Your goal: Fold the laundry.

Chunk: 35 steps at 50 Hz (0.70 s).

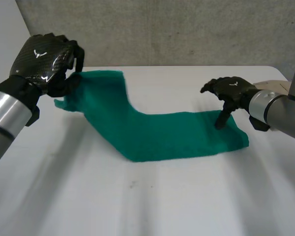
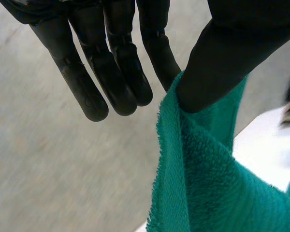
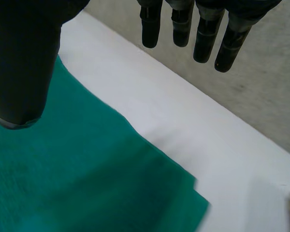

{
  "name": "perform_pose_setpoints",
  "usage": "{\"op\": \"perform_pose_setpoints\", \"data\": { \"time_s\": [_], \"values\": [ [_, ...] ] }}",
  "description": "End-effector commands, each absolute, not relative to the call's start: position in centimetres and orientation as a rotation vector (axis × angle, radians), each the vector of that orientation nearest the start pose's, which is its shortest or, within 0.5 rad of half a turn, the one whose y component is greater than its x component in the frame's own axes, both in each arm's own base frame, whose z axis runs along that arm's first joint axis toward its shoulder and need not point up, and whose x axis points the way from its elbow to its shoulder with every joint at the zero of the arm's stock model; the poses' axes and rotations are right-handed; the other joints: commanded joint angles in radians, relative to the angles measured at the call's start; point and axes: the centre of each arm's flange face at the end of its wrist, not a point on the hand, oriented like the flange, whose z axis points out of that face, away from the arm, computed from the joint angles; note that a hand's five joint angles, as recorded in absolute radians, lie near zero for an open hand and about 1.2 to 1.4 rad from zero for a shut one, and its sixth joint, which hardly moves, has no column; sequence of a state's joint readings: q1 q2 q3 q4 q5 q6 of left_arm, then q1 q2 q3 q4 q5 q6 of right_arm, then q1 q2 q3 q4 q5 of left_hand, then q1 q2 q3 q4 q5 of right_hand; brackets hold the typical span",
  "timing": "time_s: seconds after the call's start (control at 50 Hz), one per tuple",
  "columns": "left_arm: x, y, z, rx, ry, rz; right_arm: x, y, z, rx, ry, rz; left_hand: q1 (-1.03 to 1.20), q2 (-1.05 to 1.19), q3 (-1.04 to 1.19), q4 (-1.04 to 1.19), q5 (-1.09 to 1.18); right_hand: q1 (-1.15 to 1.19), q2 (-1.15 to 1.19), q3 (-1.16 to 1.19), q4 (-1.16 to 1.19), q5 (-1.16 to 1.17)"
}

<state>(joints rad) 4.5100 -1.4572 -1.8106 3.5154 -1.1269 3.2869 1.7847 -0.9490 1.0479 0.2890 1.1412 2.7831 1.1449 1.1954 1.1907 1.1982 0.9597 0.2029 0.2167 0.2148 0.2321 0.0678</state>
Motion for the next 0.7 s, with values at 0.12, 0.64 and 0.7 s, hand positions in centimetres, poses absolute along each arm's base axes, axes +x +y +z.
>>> {"op": "perform_pose_setpoints", "data": {
  "time_s": [0.12,0.64,0.7],
  "values": [
    [-22.4,-19.7,33.0,1.148,1.797,-2.815,26.4,-37.3,18.7,-0.999,2.115,-1.515,0.251,0.201,0.206,0.198,0.262,-0.028,-0.042,-0.040,-0.058,-0.068],
    [-22.1,-18.4,36.1,1.036,1.746,-3.038,35.7,-35.9,13.0,-0.913,1.929,-1.499,0.251,0.201,0.206,0.198,0.262,0.077,0.063,0.065,0.048,0.038],
    [-22.0,-18.5,36.4,1.008,1.737,-3.080,36.1,-36.5,12.8,-0.914,1.905,-1.510,0.251,0.201,0.206,0.198,0.262,0.595,0.582,0.584,0.566,0.556]
  ]
}}
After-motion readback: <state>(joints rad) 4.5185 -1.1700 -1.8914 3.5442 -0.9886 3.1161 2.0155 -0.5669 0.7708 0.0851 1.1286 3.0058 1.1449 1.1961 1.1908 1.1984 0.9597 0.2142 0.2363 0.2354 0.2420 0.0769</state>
